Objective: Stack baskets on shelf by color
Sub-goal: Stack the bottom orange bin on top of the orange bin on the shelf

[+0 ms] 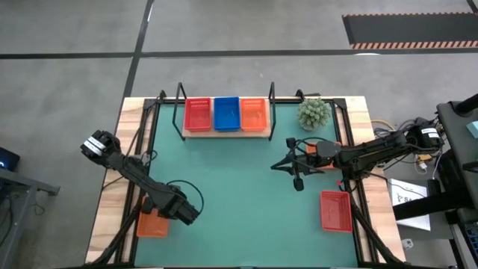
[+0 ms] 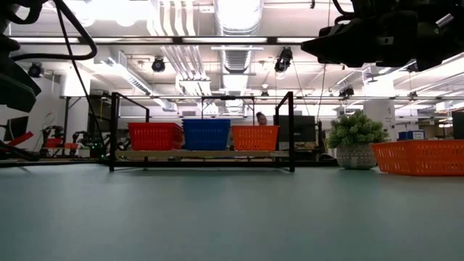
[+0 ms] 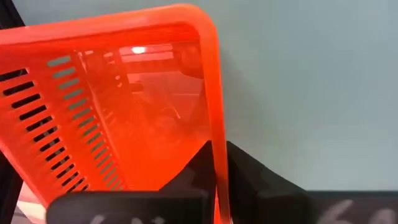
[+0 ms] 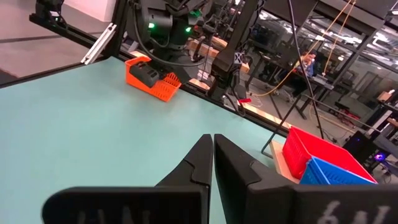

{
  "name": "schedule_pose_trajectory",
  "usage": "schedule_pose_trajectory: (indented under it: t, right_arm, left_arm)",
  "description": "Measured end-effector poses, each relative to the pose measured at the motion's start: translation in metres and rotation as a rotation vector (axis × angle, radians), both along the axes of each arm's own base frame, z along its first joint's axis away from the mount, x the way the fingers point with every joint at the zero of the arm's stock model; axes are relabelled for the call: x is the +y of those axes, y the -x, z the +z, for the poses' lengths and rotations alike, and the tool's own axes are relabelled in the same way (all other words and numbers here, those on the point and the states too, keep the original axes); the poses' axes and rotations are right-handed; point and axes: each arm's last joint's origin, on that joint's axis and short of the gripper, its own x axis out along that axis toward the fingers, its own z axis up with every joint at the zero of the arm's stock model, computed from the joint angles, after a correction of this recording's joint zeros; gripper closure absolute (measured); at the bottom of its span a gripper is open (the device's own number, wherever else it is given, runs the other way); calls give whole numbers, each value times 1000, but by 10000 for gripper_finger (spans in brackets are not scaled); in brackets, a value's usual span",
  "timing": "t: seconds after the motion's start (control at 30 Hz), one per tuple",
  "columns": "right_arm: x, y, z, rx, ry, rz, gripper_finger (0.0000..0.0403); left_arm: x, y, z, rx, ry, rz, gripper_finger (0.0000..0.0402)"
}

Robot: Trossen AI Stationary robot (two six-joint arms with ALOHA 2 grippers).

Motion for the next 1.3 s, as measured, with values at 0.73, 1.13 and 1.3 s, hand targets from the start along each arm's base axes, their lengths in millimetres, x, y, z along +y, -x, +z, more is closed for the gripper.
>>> schedule_pose_trajectory:
  t: [0.73,1.13,1.3]
  right_arm:
    - [0,0,0,0,0,0,394]
    - [0,0,0,-2,12,1,394]
    - [0,0,0,-3,15,1,394]
  left_arm:
    - [2,0,-2,-35,-56,-4,401]
    - [-15,-42,25,-394,145,-175,402]
    - [-20,-60,50,-611,94,-375,402]
